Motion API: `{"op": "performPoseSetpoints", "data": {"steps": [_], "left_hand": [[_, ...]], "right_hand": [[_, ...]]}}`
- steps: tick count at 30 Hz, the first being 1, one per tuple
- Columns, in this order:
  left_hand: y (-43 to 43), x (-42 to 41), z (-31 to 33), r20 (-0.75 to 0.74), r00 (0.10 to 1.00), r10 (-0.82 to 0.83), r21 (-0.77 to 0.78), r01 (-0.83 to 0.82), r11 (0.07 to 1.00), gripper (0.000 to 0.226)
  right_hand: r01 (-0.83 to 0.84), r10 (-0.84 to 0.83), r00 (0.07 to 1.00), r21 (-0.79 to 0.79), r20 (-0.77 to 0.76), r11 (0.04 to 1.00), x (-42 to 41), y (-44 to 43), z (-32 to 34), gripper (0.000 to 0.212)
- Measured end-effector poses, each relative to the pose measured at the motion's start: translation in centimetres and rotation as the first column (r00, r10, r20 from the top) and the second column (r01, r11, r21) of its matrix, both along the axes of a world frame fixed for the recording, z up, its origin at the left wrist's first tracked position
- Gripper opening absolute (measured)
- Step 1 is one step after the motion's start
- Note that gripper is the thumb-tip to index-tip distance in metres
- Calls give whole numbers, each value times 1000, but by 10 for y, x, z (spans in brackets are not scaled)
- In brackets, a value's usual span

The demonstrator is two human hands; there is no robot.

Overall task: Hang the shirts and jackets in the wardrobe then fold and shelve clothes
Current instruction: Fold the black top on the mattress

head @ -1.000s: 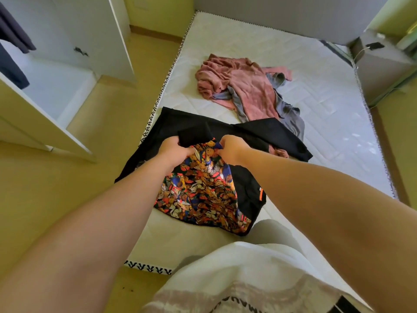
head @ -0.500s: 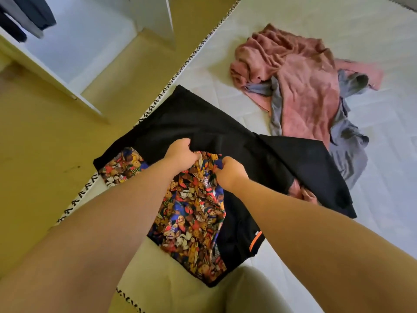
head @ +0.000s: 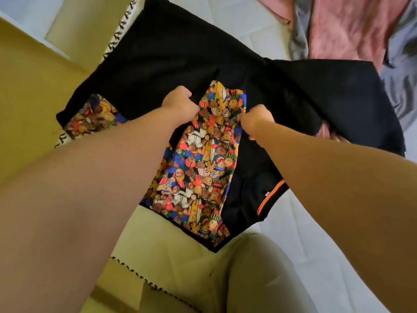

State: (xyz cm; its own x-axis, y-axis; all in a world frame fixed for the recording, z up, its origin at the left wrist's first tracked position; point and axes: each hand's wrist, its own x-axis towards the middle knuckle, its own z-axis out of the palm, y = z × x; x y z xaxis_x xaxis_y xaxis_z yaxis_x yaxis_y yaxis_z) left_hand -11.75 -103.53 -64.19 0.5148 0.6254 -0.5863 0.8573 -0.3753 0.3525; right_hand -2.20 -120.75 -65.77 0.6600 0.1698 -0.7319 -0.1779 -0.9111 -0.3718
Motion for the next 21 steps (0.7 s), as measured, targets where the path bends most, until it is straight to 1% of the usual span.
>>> {"op": "performPoseSetpoints", "data": {"steps": [1, 3, 4, 5, 6, 7, 8, 9, 11, 12, 13, 14, 15, 16, 18, 19, 20, 21], "left_hand": [[-4, -17, -8, -91, 995, -53, 11, 54, 998, 53], [-13, -63, -20, -254, 960, -116, -12, 117, 993, 51], [-18, -86, -26, -318, 938, -135, -27, 133, 991, 51], [-23, -110, -29, -375, 916, -145, -46, 138, 989, 49], [-28, -135, -31, -423, 894, -146, -64, 131, 989, 46], [-33, -159, -33, -470, 871, -145, -82, 121, 989, 42], [-37, -181, -34, -512, 848, -142, -102, 104, 989, 37], [-42, -202, -35, -538, 831, -141, -125, 87, 988, 32], [-47, -232, -36, -538, 832, -134, -153, 60, 986, 24], [-49, -245, -37, -514, 851, -106, -154, 30, 988, 19], [-50, -255, -38, -474, 878, -62, -152, -13, 988, 18], [-50, -262, -40, -432, 902, -24, -150, -46, 988, 24], [-50, -267, -41, -403, 915, -12, -154, -55, 987, 32], [-49, -270, -43, -386, 922, -25, -154, -37, 987, 39], [-45, -274, -47, -378, 922, -83, -150, 27, 988, 47], [-43, -276, -49, -381, 918, -109, -150, 54, 987, 50], [-41, -278, -51, -385, 914, -132, -149, 79, 986, 51], [-40, -280, -52, -391, 907, -159, -140, 112, 984, 48]], "right_hand": [[-62, 59, 997, -52, -58, 997, -18, -7, -1, 41], [-280, 245, 944, -141, -221, 950, -64, -22, -4, 36], [-309, 249, 915, -152, -319, 939, -88, -31, -5, 36], [-282, 205, 886, -130, -416, 951, -114, -39, -2, 37], [-225, 150, 868, -105, -474, 969, -141, -48, -6, 39], [-220, 135, 833, -97, -536, 971, -166, -53, -7, 43], [-275, 164, 801, -110, -576, 955, -189, -59, -12, 48], [-290, 148, 792, -151, -593, 945, -212, -65, -16, 55], [-178, 1, 811, -246, -585, 953, -249, -77, -24, 68], [-126, -29, 822, -232, -568, 965, -265, -83, -28, 68], [48, -176, 825, -243, -537, 969, -278, -88, -30, 63], [225, -331, 805, -262, -493, 938, -288, -93, -32, 54], [325, -417, 798, -273, -435, 906, -295, -97, -33, 45], [366, -447, 809, -268, -382, 891, -300, -101, -34, 43], [379, -449, 830, -258, -331, 889, -308, -107, -38, 46], [353, -431, 842, -273, -324, 895, -312, -109, -38, 47], [319, -407, 856, -295, -317, 901, -317, -111, -40, 43], [258, -364, 870, -323, -332, 911, -321, -112, -39, 32]]}}
